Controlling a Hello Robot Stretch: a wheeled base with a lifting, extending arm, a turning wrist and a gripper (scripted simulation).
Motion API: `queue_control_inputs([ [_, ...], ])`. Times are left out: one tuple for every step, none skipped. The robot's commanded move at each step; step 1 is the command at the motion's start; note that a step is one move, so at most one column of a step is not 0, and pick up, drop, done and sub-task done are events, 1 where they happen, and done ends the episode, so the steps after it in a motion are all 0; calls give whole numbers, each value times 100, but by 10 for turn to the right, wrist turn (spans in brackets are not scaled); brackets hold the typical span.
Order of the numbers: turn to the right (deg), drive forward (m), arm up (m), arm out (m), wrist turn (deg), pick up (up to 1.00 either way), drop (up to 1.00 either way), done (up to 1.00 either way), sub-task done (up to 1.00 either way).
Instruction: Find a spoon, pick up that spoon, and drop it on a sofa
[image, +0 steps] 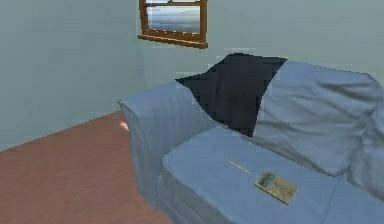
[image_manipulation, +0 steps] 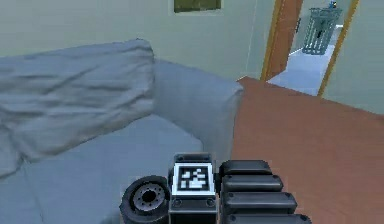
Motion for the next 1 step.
queue_control_inputs([
  [-30, 0, 0, 0, 0, 0, 0, 0, 0],
])
